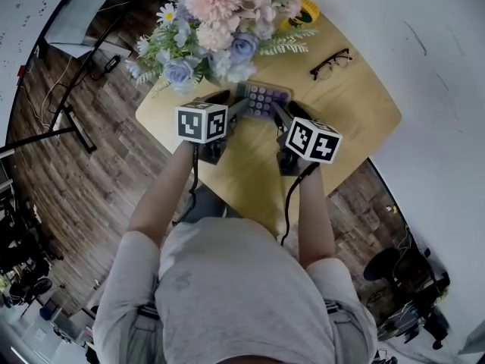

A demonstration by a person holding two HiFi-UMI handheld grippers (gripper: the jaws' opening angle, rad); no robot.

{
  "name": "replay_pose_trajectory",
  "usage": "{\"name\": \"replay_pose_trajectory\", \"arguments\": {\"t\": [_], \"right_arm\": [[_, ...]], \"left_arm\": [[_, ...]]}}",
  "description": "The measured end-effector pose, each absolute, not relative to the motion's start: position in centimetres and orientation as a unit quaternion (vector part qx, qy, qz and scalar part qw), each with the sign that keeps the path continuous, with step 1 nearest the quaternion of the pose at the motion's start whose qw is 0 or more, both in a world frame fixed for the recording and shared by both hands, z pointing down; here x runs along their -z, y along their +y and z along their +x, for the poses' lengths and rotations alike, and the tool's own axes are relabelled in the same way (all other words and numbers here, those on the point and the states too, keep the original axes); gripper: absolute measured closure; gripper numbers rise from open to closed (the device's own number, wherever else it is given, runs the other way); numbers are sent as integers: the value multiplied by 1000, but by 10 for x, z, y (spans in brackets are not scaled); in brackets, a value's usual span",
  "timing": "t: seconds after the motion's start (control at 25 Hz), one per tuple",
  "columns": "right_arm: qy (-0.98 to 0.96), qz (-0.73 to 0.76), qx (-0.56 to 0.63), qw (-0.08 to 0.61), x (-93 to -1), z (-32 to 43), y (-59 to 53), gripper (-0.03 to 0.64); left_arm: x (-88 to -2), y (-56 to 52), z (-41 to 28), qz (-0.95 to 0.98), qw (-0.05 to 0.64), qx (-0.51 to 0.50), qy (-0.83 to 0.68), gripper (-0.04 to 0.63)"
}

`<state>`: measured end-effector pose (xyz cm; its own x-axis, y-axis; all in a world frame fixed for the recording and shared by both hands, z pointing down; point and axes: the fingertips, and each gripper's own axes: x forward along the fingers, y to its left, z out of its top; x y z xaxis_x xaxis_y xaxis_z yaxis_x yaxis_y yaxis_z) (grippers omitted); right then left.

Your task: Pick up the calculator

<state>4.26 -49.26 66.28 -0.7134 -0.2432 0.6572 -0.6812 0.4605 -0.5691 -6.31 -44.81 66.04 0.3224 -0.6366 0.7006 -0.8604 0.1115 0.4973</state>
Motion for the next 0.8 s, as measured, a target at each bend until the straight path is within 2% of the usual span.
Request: {"name": "replay_pose_trajectory", "arguments": {"t": [0.12,0.16,0.36,0.8], "right_arm": [[-818,273,-444,245,-663,41,-491,360],[-817,269,-451,239,-663,39,-490,355],[-818,269,-455,228,-656,37,-485,350],[-852,307,-383,183,-598,33,-461,380]], "left_arm": [[-660,-448,-59,666,481,-114,-559,348],[-662,-447,-56,667,486,-109,-554,387],[-660,-437,-51,664,485,-108,-559,387],[-595,-420,-57,715,361,-128,-585,387]]}}
